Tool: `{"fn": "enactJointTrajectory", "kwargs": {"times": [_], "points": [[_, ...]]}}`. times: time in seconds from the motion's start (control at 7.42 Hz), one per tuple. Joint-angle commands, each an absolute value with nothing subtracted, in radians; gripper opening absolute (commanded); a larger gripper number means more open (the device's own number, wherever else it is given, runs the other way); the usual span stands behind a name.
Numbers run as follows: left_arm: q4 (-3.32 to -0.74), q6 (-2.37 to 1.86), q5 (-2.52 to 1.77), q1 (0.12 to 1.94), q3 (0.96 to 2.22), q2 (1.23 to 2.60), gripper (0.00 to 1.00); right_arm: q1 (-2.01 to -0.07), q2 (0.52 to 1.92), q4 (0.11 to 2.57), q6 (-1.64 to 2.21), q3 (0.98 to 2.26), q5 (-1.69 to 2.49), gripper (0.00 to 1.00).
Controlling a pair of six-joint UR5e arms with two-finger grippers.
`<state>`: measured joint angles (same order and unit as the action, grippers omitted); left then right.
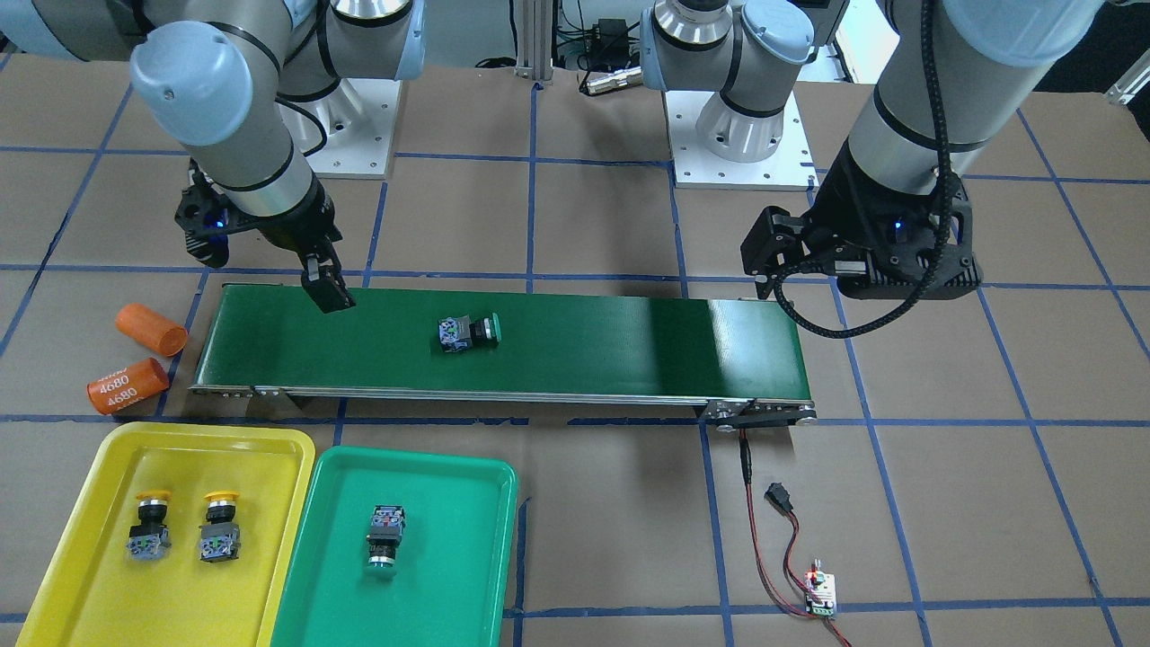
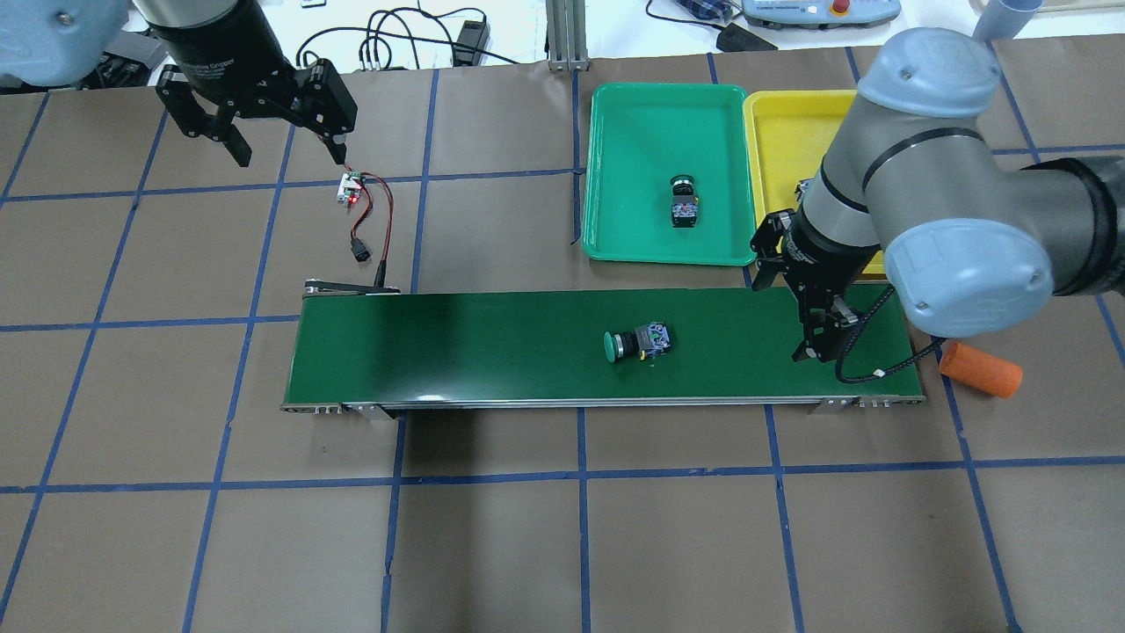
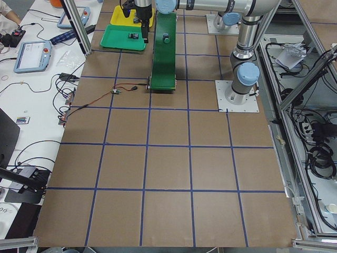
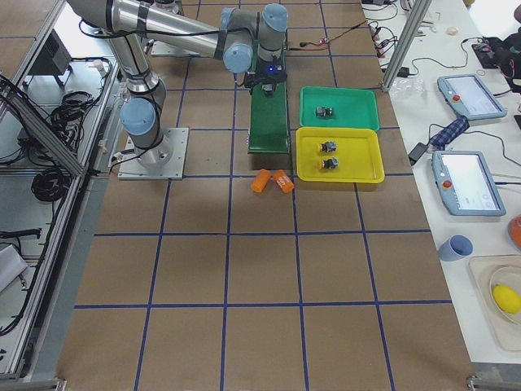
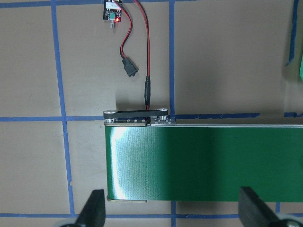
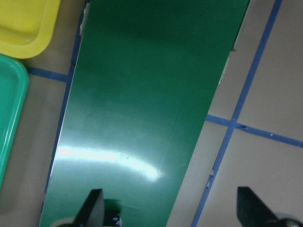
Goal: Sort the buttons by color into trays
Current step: 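Move the right gripper back to the green button on the belt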
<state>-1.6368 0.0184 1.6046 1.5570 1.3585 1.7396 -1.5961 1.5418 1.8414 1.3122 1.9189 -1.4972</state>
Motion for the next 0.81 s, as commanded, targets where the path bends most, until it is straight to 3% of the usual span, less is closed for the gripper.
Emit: {"fn": "enactJointTrajectory", "kwargs": {"times": [0.0,0.67], "points": [[-1.637,0.018,1.605,1.557,1.359,1.740,1.00,-1.695,1.441,1.980,1.451,1.917,-1.499,1.00],[-1.637,0.018,1.605,1.555,1.356,1.738,1.00,-1.703,1.371,2.011,1.503,1.917,-1.496,1.00]]}}
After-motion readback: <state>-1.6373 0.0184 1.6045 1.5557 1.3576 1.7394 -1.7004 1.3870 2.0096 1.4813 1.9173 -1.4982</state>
